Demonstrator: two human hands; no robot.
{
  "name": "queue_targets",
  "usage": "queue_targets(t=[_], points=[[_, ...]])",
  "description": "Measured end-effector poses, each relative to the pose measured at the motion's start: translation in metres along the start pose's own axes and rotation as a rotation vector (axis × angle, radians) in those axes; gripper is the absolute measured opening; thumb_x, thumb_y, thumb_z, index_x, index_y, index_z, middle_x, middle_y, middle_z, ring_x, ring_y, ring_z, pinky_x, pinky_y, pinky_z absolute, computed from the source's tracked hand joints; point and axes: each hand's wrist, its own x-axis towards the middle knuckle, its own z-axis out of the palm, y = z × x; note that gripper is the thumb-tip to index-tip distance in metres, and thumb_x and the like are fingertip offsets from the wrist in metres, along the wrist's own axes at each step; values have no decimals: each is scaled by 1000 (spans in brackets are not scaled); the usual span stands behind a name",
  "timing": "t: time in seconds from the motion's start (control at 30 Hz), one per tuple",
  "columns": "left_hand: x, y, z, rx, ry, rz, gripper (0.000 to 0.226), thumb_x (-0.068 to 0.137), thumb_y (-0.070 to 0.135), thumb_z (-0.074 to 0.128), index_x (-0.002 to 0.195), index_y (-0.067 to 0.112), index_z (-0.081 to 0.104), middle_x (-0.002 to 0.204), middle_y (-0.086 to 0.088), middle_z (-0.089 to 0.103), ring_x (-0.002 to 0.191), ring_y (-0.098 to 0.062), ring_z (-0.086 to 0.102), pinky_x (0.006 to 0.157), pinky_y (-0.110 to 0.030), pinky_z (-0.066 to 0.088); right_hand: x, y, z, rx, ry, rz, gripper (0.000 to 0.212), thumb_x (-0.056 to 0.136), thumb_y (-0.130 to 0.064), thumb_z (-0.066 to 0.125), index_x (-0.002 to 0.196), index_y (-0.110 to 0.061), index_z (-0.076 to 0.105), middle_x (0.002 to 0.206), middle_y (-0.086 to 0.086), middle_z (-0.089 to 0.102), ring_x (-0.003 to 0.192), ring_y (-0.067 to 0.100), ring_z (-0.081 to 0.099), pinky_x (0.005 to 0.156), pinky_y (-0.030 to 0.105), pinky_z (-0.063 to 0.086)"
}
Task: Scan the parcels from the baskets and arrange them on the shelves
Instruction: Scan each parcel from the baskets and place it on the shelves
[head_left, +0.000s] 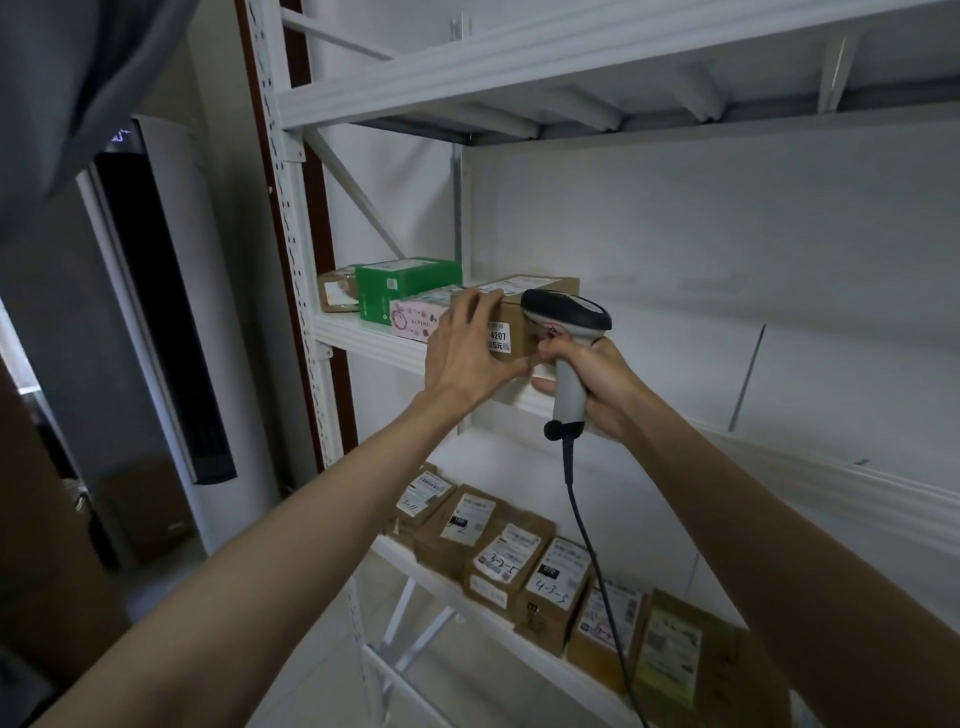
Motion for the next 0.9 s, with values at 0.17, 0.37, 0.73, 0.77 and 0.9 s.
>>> queue_targets(t=[0.17, 0.37, 0.73, 0.77, 0.9], points=[[6, -8, 0, 55, -42, 2, 101, 72, 61, 80, 153, 27, 31, 157, -6, 30, 138, -34, 38, 110, -53, 40, 4, 1, 7, -10, 23, 10, 34, 91, 0, 65, 125, -4, 64, 108, 7, 73, 96, 16, 69, 96, 49, 58], [9, -10, 0, 128, -126, -11, 110, 71, 58, 80, 158, 30, 19, 164, -5, 21, 145, -36, 29, 115, -55, 34, 0, 1, 13, -47, 66, 19, 26, 91, 2, 63, 116, -7, 66, 92, 3, 70, 87, 13, 66, 96, 49, 57], [-46, 12, -22, -66, -56, 100, 71, 77, 41, 79, 137, 19, 48, 139, -7, 45, 123, -26, 46, 99, -43, 47, -68, -8, -2, -81, 236, -24, 30, 87, -2, 73, 116, -5, 67, 94, 8, 67, 85, 18, 64, 79, 39, 64], [-55, 17, -21, -85, -62, 124, 67, 78, 41, 78, 135, 18, 50, 136, -6, 46, 120, -25, 47, 97, -42, 48, -79, -7, -4, -95, 248, -30, 31, 87, -2, 73, 118, -5, 67, 94, 8, 67, 83, 17, 63, 77, 37, 64], [-89, 39, -11, -230, -105, 232, 55, 79, 35, 79, 125, 17, 57, 123, -4, 52, 109, -23, 53, 93, -44, 49, -133, 2, -14, -205, 308, -46, 23, 88, -2, 72, 109, -11, 68, 92, 8, 69, 76, 15, 63, 72, 35, 64]])
